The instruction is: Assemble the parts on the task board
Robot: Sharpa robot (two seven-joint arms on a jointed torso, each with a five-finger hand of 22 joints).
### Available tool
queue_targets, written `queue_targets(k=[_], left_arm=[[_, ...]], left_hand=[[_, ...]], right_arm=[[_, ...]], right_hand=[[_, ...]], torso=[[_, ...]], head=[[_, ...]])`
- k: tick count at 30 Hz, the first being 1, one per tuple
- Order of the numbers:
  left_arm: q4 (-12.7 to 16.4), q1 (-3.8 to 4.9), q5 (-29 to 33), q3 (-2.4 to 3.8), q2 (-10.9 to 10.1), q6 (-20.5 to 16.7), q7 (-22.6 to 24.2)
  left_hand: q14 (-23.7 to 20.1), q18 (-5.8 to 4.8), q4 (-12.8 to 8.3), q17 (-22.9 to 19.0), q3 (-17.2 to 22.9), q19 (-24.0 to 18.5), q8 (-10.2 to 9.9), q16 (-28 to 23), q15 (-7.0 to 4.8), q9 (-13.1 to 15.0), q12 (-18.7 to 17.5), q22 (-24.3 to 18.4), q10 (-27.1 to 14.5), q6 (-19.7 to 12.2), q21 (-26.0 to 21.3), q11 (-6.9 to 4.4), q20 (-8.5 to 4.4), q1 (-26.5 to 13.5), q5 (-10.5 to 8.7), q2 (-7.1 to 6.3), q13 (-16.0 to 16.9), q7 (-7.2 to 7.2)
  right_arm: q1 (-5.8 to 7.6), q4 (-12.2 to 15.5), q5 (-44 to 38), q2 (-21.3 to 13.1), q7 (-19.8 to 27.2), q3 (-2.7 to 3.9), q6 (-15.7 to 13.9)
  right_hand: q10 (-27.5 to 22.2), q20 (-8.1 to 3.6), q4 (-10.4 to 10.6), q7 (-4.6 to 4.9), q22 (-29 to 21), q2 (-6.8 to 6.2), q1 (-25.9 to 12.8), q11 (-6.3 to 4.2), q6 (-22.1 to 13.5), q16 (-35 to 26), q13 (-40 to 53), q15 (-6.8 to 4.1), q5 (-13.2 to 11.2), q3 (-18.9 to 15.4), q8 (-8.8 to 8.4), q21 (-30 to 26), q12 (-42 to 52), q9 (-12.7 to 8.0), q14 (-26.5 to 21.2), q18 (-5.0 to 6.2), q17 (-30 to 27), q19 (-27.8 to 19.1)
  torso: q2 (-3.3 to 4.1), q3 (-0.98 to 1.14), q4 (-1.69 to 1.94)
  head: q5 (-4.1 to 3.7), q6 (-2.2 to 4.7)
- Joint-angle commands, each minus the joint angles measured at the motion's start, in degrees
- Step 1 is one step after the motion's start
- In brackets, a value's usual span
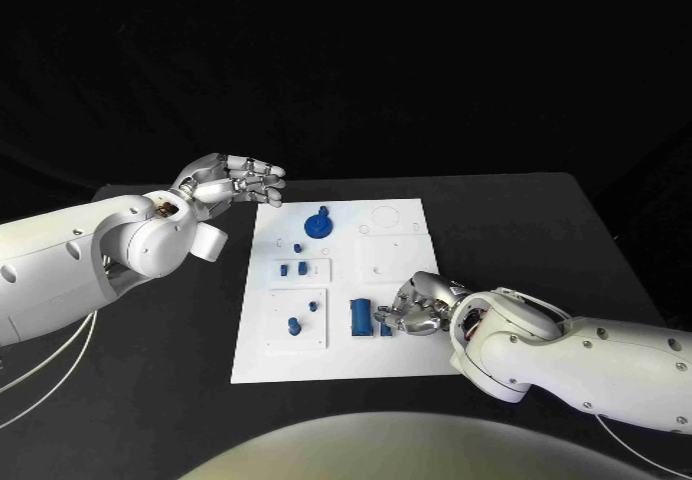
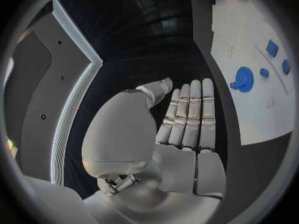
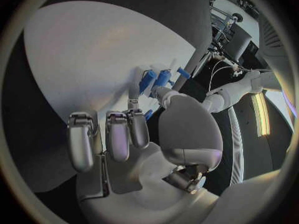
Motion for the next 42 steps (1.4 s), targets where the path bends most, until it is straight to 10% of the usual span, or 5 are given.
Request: queue_targets(k=[1,42], left_arm=[[0.08,0.03,0.22,0.04,0.06,0.78,0.22],[0.01,0.02,0.15,0.03,0.09,0.8,0.26]], left_hand=[[-0.44,0.59,0.43,0.06,0.06,0.54,0.37,-0.21,-0.01,-0.06,0.22,-0.05,-0.42,-0.46,-0.08,0.14,0.01,-0.43,-0.15,0.07,0.05,-0.13],[-0.47,0.59,0.53,0.12,0.07,0.6,0.39,-0.22,0.0,-0.07,0.25,-0.14,-0.46,-0.49,-0.23,0.15,0.03,-0.49,-0.15,0.08,0.06,-0.13]], right_arm=[[-0.04,-0.02,-0.19,0.01,-0.06,0.01,1.08],[0.24,1.48,3.86,-3.02,6.33,0.01,5.94]], right_hand=[[2.73,-0.34,0.03,0.29,14.67,-0.03,-0.58,-0.39,-0.01,0.22,9.91,-0.29,-0.29,-0.22,0.16,0.11,0.13,-0.06,4.9,-0.97,9.75,5.76],[2.12,-0.21,-0.6,0.59,14.52,-1.3,3.87,-0.14,-1.01,0.07,9.19,-0.09,-0.04,-2.26,-0.19,-0.42,-1.15,-0.23,4.82,-0.86,9.45,5.58]], torso=[[-0.03,0.01,-0.02],[0.11,0.03,0.16]], head=[[0.02,0.01],[0.23,0.01]])
